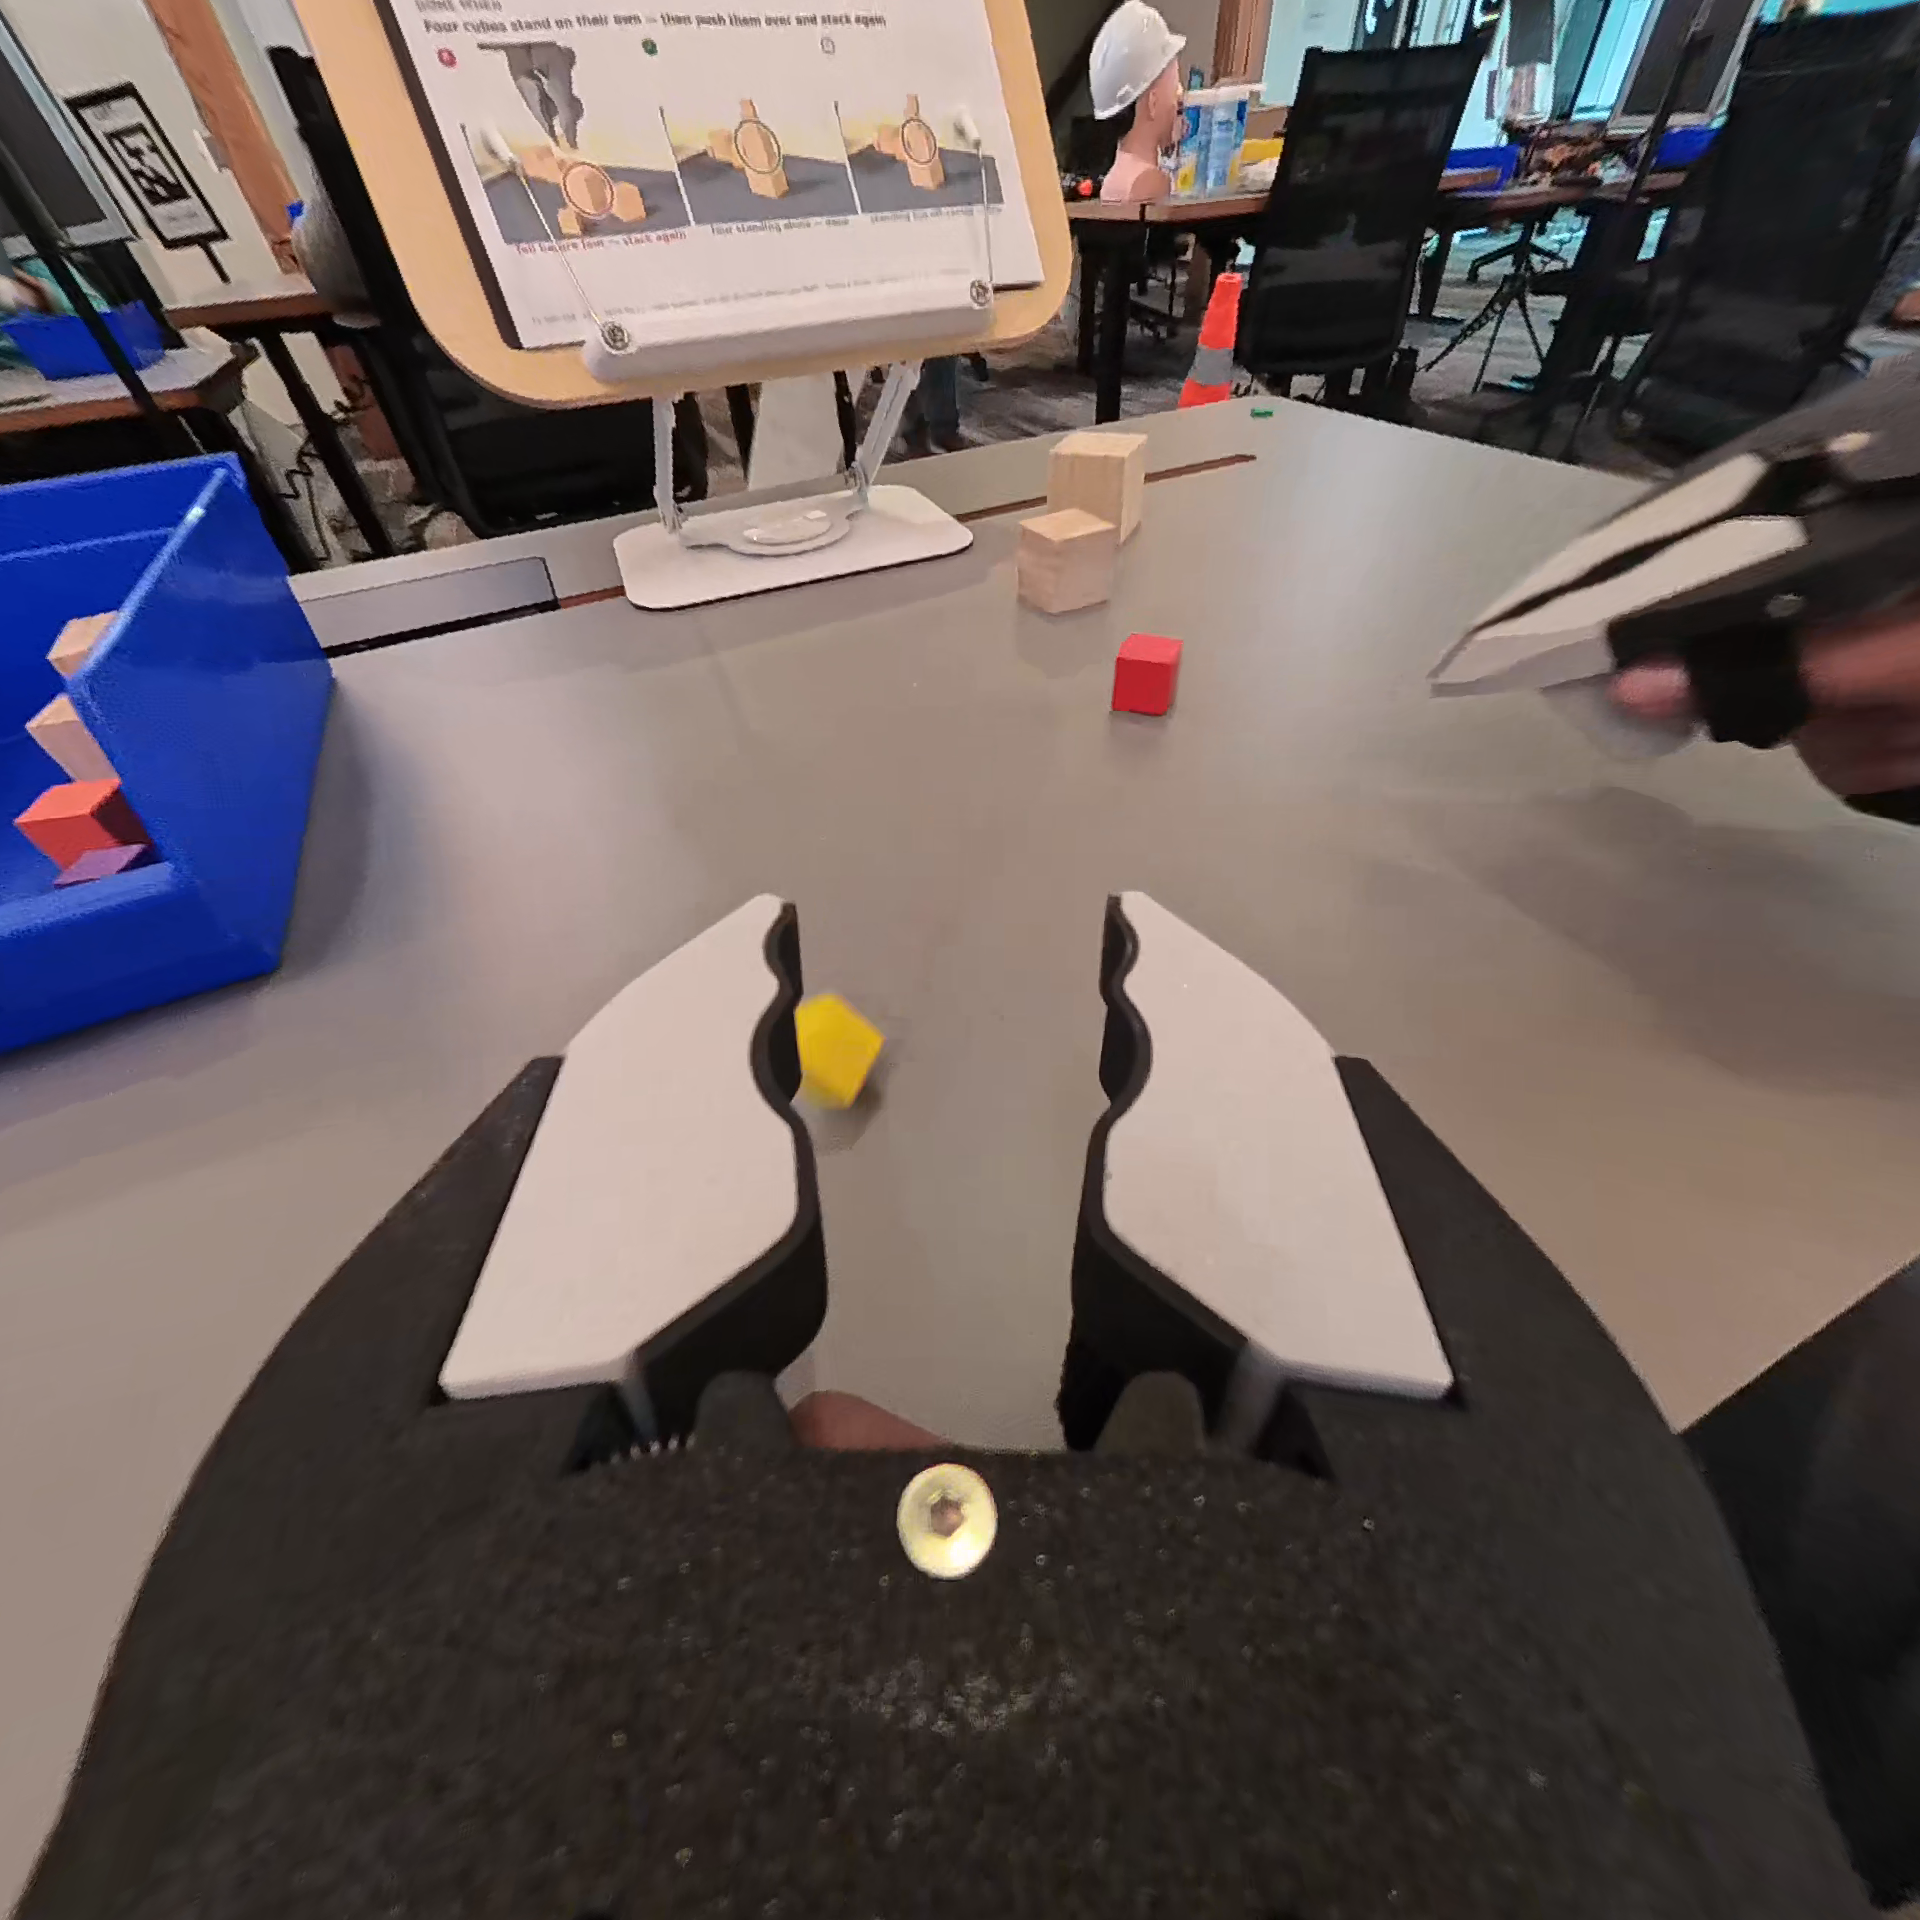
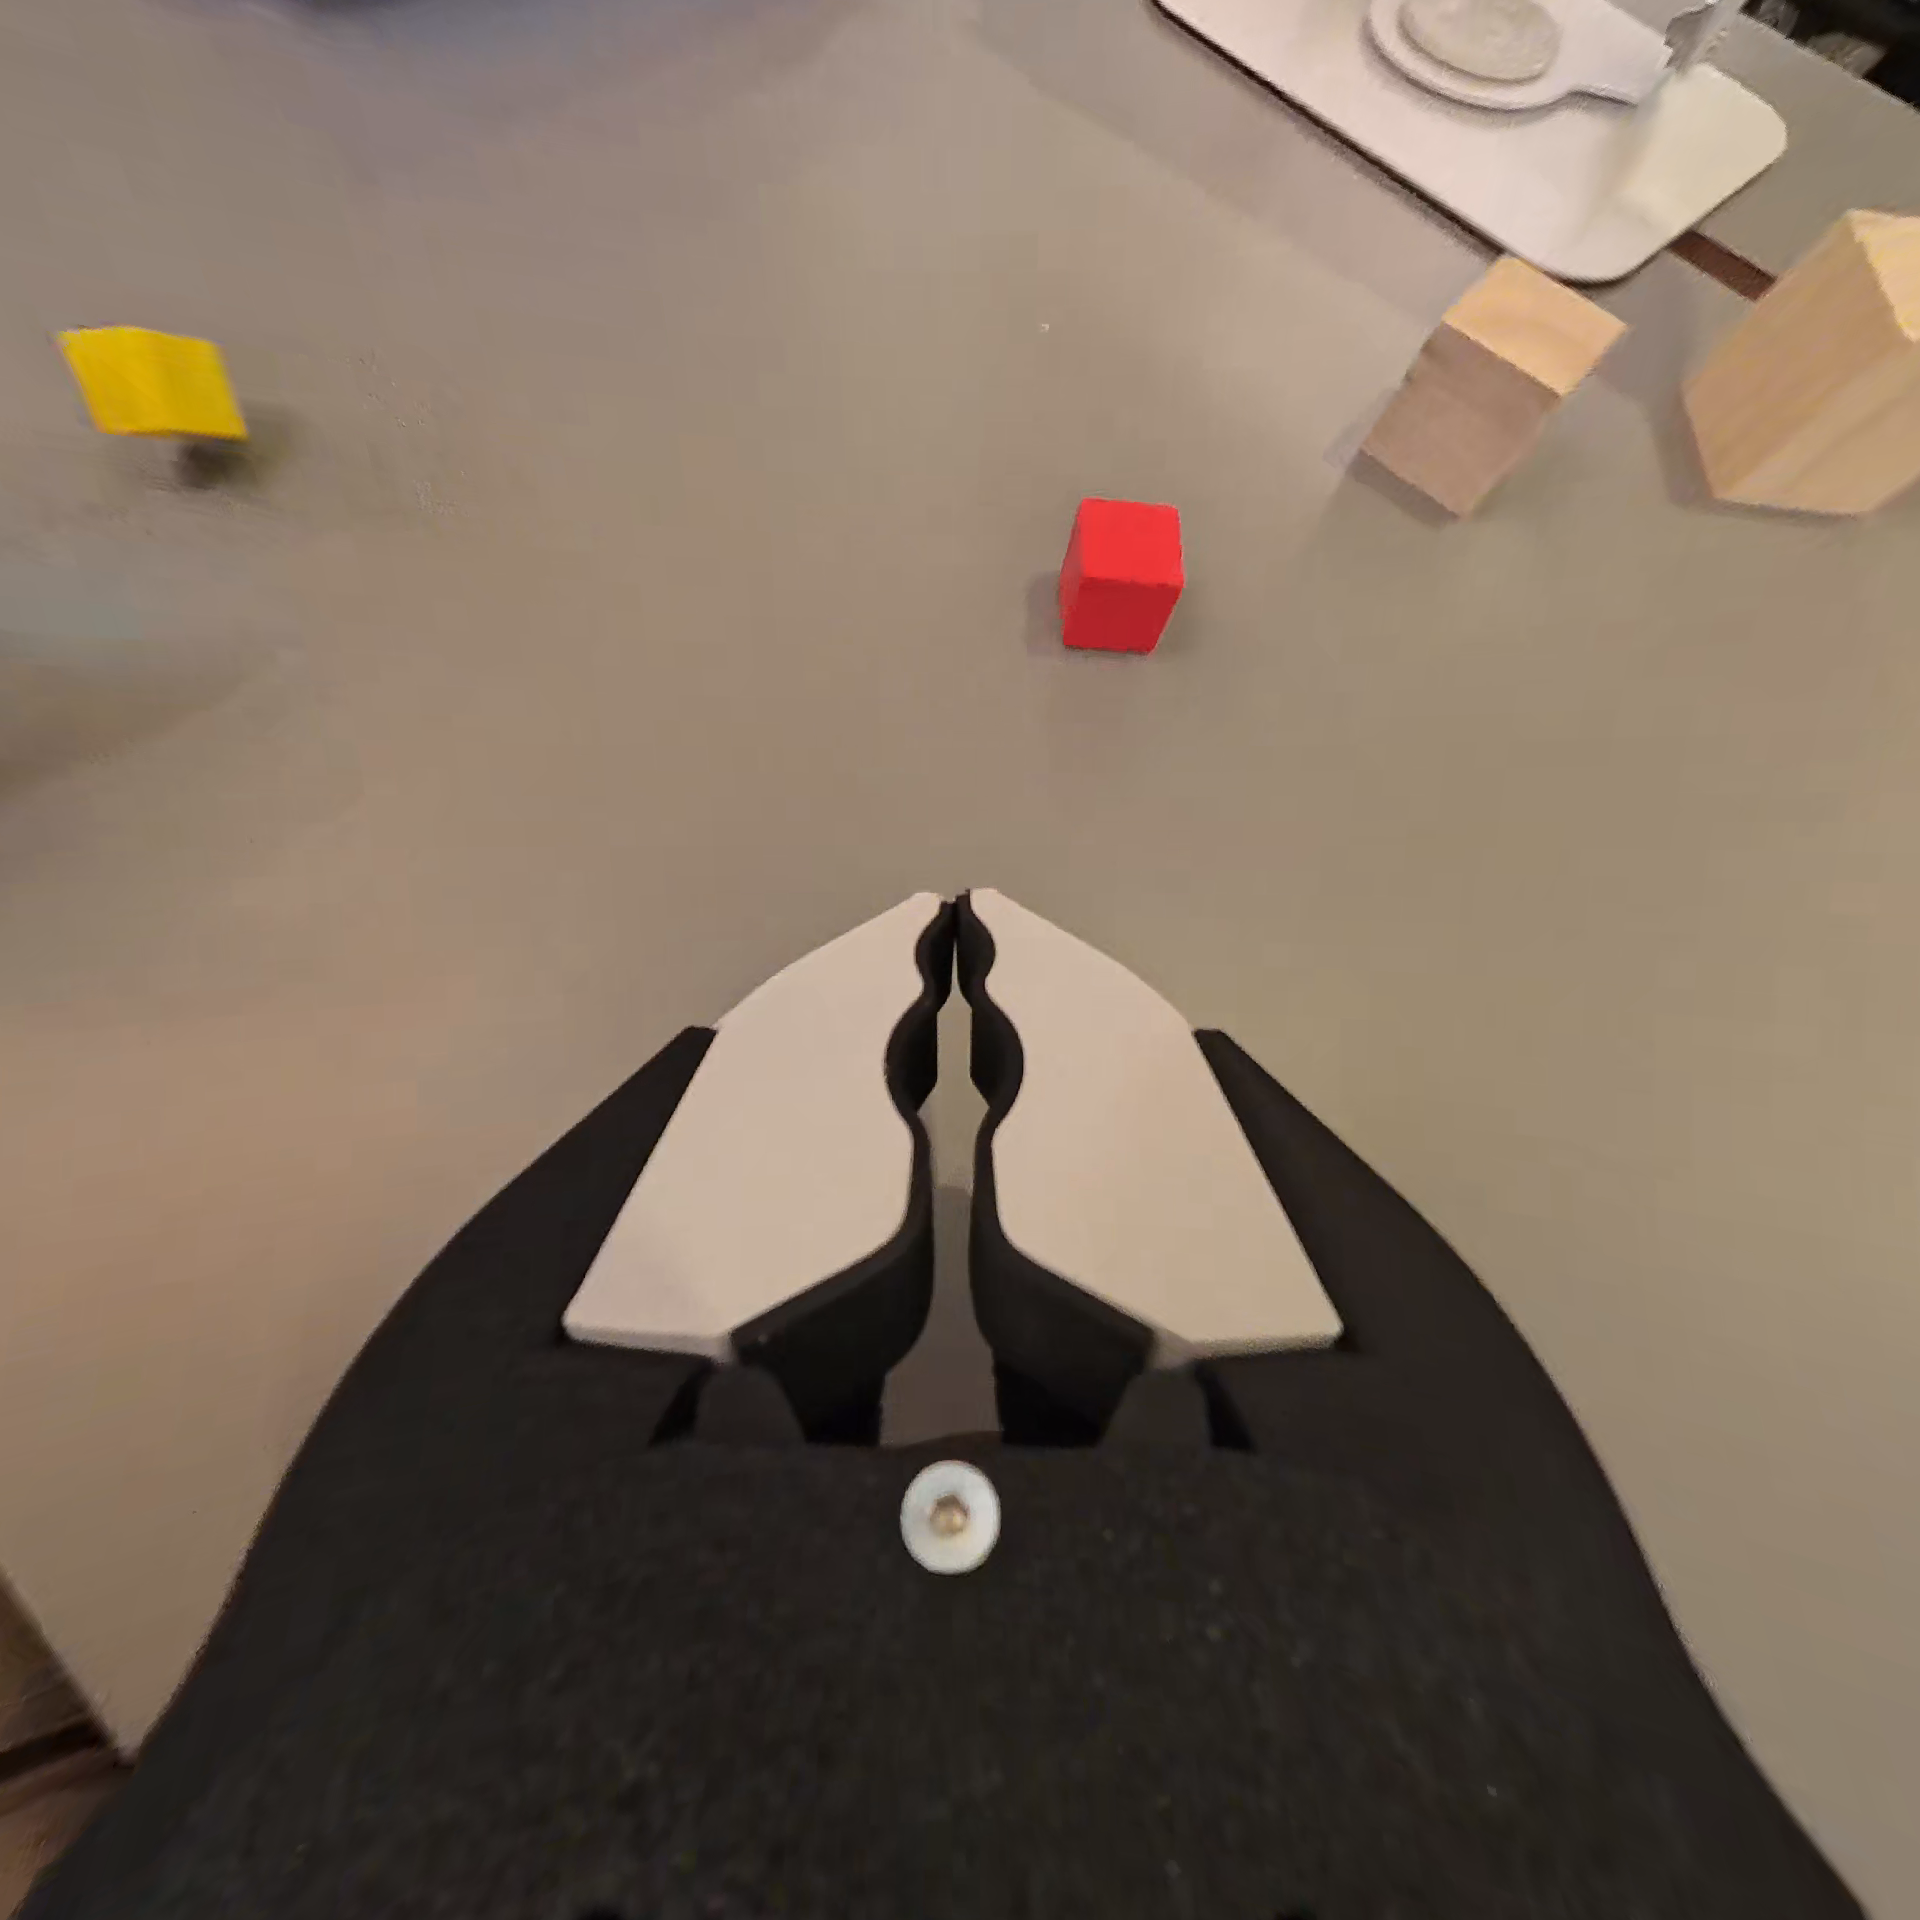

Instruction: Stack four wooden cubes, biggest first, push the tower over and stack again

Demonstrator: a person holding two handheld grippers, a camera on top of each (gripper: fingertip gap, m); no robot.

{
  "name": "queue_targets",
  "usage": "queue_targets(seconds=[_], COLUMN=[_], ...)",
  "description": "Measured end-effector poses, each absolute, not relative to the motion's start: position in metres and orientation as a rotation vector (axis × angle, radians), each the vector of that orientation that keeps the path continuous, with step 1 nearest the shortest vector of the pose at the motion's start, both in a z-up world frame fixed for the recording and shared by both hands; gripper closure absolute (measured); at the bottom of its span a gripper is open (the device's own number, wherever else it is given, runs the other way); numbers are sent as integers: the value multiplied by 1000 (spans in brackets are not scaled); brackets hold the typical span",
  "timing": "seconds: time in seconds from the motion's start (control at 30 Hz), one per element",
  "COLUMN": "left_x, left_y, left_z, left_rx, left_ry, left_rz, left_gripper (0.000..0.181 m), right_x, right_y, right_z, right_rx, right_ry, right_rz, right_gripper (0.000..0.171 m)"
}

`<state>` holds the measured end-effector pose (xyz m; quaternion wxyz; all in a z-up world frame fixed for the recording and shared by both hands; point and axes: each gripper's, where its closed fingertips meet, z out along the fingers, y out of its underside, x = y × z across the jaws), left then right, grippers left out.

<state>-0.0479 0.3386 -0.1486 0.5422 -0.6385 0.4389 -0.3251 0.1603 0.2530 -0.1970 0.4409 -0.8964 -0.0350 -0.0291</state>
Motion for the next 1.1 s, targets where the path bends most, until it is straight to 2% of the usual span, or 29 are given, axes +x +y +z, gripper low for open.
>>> queue_targets(seconds=[0.13, 0.3, 0.5, 0.83, 1.1], left_x=[-52, -58, -63, -61, -59], left_y=[343, 346, 344, 322, 313], left_z=[-144, -137, -134, -145, -155], left_rx=[-1496, -1465, -1466, -1538, -1566], left_ry=[1015, 994, 997, 1018, 1060], left_rz=[-731, -711, -691, -736, -734], left_gripper=[126, 126, 125, 121, 118], right_x=[153, 115, 96, 110, 123], right_y=[230, 220, 216, 207, 197], right_z=[-188, -179, -181, -184, -185], right_rx=[-2153, -2039, -2058, -2019, -2021], right_ry=[-74, -44, -85, 61, 98], right_rz=[-140, 7, -13, -121, -157], right_gripper=[170, 144, 138, 99, 93])
